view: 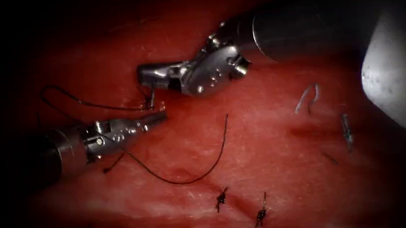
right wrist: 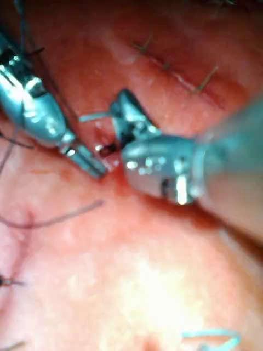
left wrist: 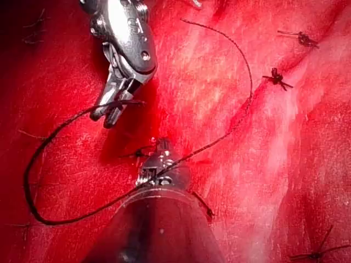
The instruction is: Wound Closure
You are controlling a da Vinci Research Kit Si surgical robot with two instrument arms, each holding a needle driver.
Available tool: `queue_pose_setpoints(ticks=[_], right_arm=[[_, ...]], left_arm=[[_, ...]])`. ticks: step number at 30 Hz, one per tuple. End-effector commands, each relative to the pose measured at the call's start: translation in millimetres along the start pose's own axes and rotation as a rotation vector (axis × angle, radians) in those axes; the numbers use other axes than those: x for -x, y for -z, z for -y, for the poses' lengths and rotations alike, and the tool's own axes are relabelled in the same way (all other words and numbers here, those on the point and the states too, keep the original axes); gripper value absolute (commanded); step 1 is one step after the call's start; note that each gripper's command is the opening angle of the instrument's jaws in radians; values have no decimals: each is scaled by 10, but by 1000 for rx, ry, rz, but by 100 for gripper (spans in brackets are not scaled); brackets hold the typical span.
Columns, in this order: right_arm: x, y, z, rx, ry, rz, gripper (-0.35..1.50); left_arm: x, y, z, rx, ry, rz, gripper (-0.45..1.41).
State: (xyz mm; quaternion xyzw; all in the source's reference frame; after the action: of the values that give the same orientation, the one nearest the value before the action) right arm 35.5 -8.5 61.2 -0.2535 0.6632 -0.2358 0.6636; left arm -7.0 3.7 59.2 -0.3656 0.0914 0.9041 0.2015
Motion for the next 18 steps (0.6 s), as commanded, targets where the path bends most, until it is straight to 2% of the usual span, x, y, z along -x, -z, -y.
queue_pose_setpoints(ticks=[1,5,18], right_arm=[[-1,-7,4,4,2,-4,-35],[-4,-9,0,5,-1,-4,-35],[5,-5,20,1,17,-4,-35]], left_arm=[[1,-8,-3,1,0,-1,-25],[1,-8,-3,3,0,-3,-25],[0,-6,-3,5,0,-3,-25]])
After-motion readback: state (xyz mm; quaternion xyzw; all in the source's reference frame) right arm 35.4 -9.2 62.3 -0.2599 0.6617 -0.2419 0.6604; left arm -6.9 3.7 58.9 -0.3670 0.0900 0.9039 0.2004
